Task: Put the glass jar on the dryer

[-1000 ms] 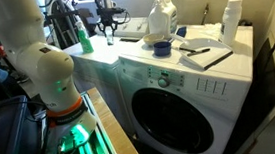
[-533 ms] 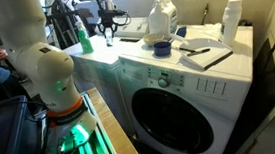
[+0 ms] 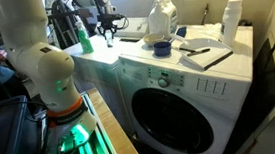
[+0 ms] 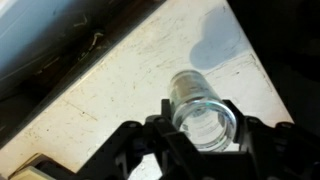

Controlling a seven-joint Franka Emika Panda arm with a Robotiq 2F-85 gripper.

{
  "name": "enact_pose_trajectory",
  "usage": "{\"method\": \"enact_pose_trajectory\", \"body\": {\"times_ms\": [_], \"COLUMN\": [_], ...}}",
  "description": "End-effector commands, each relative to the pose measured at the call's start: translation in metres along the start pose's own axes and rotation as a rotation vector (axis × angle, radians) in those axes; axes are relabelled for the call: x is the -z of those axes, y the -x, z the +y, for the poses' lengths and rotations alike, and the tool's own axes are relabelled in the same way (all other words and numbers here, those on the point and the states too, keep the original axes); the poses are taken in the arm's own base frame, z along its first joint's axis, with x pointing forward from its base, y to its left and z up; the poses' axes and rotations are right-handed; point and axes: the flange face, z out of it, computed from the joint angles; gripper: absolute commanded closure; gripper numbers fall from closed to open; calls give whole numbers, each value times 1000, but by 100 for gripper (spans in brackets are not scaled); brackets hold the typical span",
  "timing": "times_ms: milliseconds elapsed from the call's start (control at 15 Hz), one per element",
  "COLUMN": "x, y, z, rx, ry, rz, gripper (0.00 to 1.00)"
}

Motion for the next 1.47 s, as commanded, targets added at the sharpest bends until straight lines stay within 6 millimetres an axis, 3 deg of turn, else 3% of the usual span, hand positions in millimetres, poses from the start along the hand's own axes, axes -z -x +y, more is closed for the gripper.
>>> {"method": "enact_pose_trajectory", "body": {"times_ms": [0,533,600,667,800,867,1067,1400], "x": [-28,-68,-72,-75,-76,-69,-47,20], "y": [7,4,4,3,2,2,-1,-5], "z": [-7,-15,-17,-18,-21,-24,-32,-48], "rx": [-51,-72,-67,-65,-53,-47,-24,47], "ry": [20,-2,-14,-22,-35,-30,5,159], "rz": [-80,-108,-119,-128,-121,-111,-72,91], "gripper": [73,73,37,22,8,1,0,1]}}
